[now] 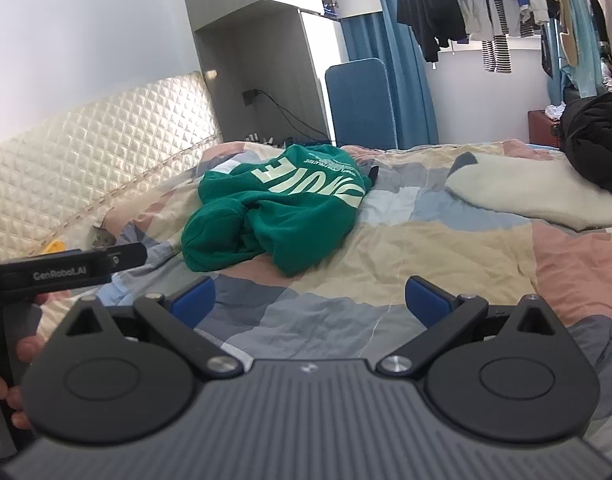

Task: Fold large clothes
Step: 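Move both grippers toward the crumpled green hoodie on the bed, then grasp the green hoodie fabric with the right gripper while the left gripper grasps it too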

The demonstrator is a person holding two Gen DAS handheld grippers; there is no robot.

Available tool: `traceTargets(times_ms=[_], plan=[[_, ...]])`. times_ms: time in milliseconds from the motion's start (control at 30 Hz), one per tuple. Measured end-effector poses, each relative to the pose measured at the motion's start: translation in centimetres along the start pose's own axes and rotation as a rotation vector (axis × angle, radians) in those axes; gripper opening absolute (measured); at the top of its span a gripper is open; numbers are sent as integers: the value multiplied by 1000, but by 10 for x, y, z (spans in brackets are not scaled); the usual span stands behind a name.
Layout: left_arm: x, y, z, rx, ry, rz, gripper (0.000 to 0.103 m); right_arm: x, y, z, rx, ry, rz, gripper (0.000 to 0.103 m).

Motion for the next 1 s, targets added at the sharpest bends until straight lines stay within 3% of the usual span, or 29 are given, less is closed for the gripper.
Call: traceTargets(times_ms=[567, 1000], plan=[[23, 57, 16, 23, -42, 14, 103, 11, 43, -15, -36, 61, 31, 103], [63, 163, 21, 39, -83, 23, 103, 27, 121, -26, 6, 160, 68, 103]])
Point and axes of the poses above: each gripper's, at about its wrist camera, not at the fingertips, and y roughly the way its jaws point, z to its left, x to its top, the point moved 10 cm from there along y, roughly the way its jaws point, and after that the axes turned 7 degrees about -y, right-handed, at the moved point
